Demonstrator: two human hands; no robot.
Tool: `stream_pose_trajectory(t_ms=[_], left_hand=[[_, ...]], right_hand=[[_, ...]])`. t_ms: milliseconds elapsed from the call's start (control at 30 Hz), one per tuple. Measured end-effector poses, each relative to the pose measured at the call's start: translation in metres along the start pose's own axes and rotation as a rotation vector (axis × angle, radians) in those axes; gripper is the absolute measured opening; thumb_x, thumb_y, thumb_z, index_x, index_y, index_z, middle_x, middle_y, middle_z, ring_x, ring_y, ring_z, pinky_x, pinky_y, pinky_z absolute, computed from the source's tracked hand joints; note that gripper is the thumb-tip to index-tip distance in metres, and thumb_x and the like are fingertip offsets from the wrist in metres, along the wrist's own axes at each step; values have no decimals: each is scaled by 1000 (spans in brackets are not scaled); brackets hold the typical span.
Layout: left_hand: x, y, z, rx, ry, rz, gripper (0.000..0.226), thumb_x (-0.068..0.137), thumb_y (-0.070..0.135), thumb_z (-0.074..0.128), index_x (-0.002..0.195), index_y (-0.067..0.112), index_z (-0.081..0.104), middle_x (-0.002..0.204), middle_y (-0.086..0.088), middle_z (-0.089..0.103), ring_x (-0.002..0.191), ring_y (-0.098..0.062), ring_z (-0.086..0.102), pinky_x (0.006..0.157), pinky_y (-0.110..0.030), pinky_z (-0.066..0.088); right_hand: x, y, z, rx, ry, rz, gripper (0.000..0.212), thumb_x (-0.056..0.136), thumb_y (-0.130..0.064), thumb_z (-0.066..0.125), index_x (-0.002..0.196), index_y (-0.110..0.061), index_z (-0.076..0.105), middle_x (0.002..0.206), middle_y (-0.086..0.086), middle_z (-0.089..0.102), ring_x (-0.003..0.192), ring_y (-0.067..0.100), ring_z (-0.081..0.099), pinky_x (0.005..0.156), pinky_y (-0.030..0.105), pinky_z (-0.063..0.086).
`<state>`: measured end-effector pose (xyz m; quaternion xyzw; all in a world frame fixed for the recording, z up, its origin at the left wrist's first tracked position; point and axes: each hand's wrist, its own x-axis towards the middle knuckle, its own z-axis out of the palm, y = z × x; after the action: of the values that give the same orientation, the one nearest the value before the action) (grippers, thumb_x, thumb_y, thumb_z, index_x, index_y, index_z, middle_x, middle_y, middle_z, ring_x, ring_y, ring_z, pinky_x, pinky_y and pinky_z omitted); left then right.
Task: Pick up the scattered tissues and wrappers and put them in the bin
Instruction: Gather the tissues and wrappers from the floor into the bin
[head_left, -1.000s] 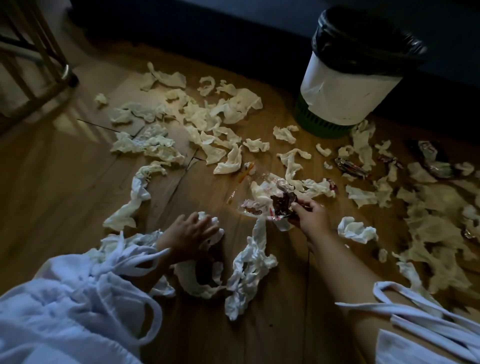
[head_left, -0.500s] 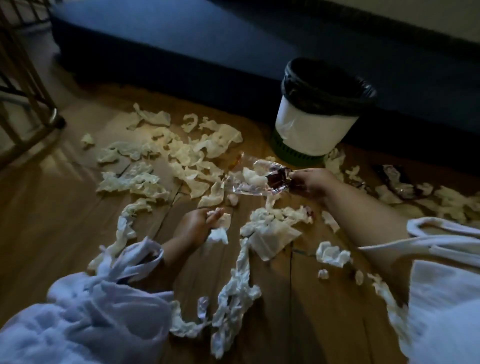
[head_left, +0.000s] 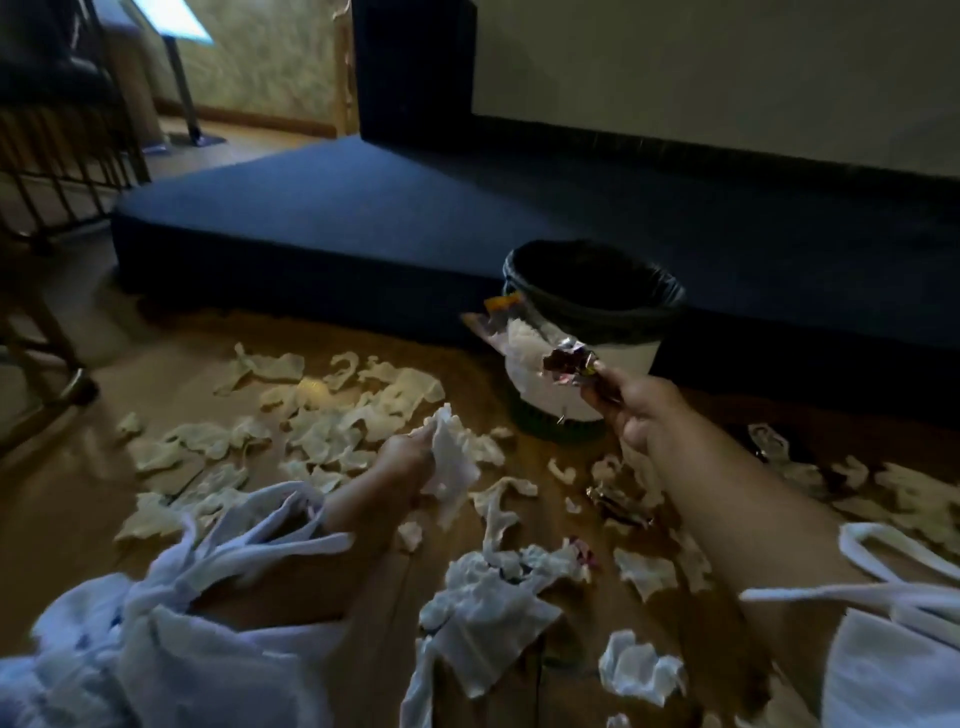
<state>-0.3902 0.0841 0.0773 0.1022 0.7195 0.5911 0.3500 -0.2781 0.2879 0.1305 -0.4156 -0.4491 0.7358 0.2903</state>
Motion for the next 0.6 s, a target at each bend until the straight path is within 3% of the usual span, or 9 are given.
stream_pose_trajectory(t_ms=[133,200,267,333,400,467,500,567,600], left_hand=[[8,44,33,-60,73,-20,33,93,43,47,80,12,49,89,-8,55,58,-12,45,43,-16,44],[13,59,46,-72,70,-23,34,91,45,48,76,14,48,87,-9,57,62,-13,49,49,-18,45],[19,71,56,-133,78,-37,38,90,43,52,92,4,54,86,-12,55,73,-18,53,61,-24,45],[25,78,69,-118,107,-59,53,89,44,53,115,-3,51,104,-19,57,87,-25,56,73,-29,46],[29,83,77,-122,126,-86,59,89,48,51,118,-3,48,113,-21,57,81,-23,55,63,-25,47],[37,85,84,-178,134,-133,61,88,51,51,119,-2,48,107,-19,57,74,-20,51,56,-22,47],[40,85,87,-172,156,-140,63,87,52,52,122,-1,48,108,-18,57,81,-23,54,63,-26,49],[45,83,93,-135,199,-147,65,86,53,53,124,1,48,112,-18,59,95,-27,59,78,-33,49],[47,82,95,-131,196,-153,63,86,54,53,120,1,50,104,-17,61,90,-27,61,75,-33,50]], right_hand=[[41,-47,-3,95,29,-71,9,88,-10,61,80,-5,61,79,8,63,64,13,61,42,17,51],[58,-65,-5,126,68,-78,10,86,-11,63,79,-4,61,79,8,63,58,12,62,41,17,51],[72,-81,-5,158,117,-80,11,85,-11,65,80,-3,60,77,7,61,60,13,61,44,19,53],[83,-90,-5,180,155,-91,16,85,-10,66,73,-4,56,80,8,60,61,13,58,47,19,53],[92,-94,-3,186,162,-115,20,85,-8,64,69,-4,53,93,12,61,61,13,57,48,19,53],[99,-97,0,194,119,-124,20,87,-4,61,70,-5,52,112,19,61,69,16,59,62,25,56],[101,-97,1,180,85,-123,18,89,-4,58,72,-5,52,118,19,60,80,20,62,75,30,54],[102,-97,3,114,18,-91,9,92,-7,53,85,-3,57,113,18,60,92,23,61,93,33,45],[101,-95,4,92,-7,-69,12,94,-9,50,95,0,58,108,19,58,88,23,59,97,33,43]])
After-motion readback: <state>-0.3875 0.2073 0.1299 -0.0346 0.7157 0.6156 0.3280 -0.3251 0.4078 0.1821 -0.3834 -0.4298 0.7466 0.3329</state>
